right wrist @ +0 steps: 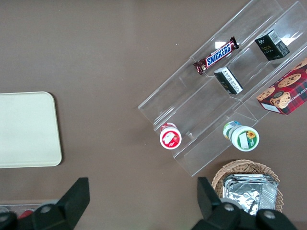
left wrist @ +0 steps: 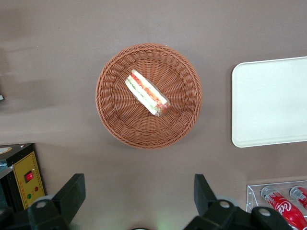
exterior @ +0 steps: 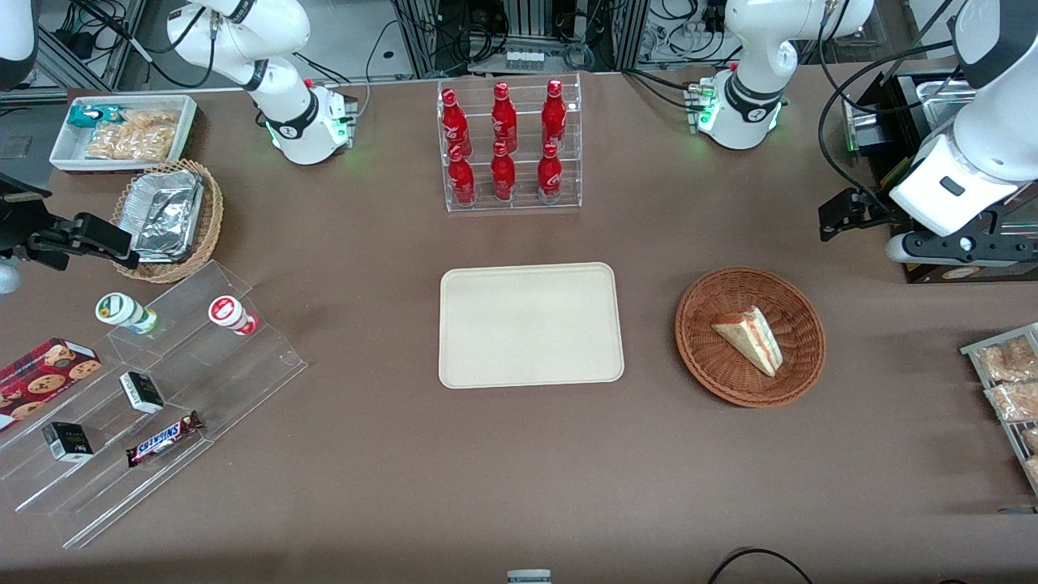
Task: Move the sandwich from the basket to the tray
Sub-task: 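Move the left gripper over the sandwich in the wicker basket, then lower the left gripper and close it on the wrapped sandwich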
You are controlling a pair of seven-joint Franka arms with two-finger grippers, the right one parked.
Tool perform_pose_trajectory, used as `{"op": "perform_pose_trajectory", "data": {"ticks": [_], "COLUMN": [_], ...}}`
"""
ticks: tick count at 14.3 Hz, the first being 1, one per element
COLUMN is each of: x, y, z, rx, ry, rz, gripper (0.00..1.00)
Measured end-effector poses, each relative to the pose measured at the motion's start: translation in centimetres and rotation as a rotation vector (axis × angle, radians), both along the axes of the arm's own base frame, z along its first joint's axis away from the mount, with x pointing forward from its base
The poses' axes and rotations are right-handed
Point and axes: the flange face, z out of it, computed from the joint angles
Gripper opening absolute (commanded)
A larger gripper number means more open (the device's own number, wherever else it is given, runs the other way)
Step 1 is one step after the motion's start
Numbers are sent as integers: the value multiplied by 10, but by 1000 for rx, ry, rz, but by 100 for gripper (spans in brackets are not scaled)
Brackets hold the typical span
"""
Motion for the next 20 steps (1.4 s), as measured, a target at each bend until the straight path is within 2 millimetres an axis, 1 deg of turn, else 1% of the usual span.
{"op": "perform_pose_trajectory", "data": {"ticks": [4, 6, 7, 9, 10, 12, 14, 16, 17, 18, 20], "x": [2, 5, 8, 16, 19, 24, 19, 9, 3, -3, -10], "y": [2, 2, 2, 2, 1, 1, 1, 2, 3, 4, 5], "z": [-4, -16, -27, -59, -81, -129, -176, -219, -236, -250, -262], "rx": [11, 16, 18, 19, 19, 15, 10, 6, 6, 8, 17], "ry": [6, 29, 48, 68, 61, 30, -2, -37, -46, -47, -33], "rz": [-1, -2, -2, -2, -2, -1, -1, 4, 24, 69, 189], "gripper": [100, 100, 100, 100, 100, 100, 100, 100, 100, 100, 100]}}
